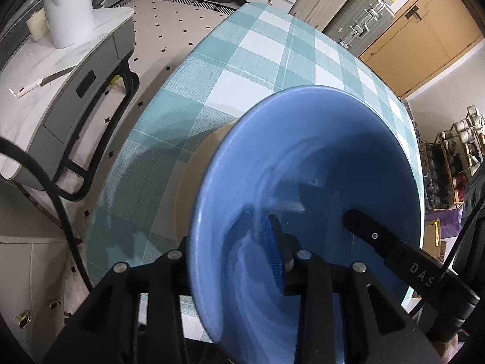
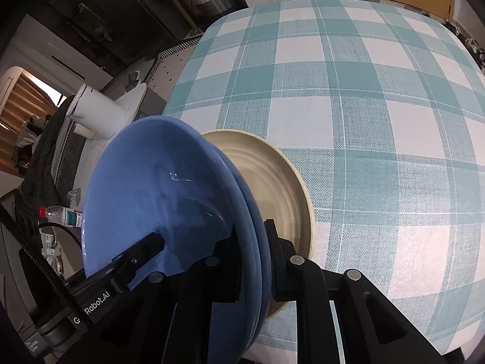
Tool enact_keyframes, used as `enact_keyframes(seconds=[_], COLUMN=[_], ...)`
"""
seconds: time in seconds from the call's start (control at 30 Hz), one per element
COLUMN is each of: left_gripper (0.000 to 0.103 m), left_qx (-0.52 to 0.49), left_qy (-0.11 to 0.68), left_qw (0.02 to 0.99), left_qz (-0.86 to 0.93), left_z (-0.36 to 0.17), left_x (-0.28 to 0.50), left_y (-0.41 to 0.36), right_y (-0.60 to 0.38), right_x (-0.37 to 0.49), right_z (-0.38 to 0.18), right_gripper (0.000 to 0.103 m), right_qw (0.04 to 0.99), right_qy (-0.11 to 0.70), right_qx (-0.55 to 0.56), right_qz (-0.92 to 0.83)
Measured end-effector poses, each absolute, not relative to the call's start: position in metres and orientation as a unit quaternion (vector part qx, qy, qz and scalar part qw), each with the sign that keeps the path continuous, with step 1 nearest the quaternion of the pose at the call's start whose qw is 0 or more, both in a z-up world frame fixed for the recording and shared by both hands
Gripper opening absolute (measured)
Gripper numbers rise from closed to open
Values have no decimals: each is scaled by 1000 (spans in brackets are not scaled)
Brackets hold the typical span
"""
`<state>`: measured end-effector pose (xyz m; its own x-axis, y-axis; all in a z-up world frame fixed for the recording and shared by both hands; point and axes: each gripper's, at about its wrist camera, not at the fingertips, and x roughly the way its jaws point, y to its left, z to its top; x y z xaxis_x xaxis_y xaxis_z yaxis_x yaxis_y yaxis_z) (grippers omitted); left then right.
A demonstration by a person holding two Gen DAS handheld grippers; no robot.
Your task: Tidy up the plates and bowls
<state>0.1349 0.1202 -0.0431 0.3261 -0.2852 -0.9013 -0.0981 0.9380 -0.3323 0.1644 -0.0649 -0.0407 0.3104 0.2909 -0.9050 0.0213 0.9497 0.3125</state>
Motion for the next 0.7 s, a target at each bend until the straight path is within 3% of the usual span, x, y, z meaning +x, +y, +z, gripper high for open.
enact_keyframes(seconds=[0.2,0.27,0.33,0.5,0.7], left_gripper=[37,42,52,53,54], left_qx=[-164,-162,-165,-142,-143], left_qy=[571,569,569,562,546], left_qw=[803,805,804,814,824], left_qz=[-53,-41,-45,-31,-40], left_z=[-41,-39,-38,-31,-19], left_x=[133,132,132,129,117], left_y=[123,125,126,127,129], right_y=[-64,-63,-62,-58,-65], right_x=[163,161,158,148,125], right_z=[-34,-30,-24,-4,15], right_gripper=[16,24,40,68,82], right_qw=[808,813,826,854,882], right_qy=[569,561,543,504,451], right_qx=[126,126,113,76,55], right_qz=[87,96,97,107,123])
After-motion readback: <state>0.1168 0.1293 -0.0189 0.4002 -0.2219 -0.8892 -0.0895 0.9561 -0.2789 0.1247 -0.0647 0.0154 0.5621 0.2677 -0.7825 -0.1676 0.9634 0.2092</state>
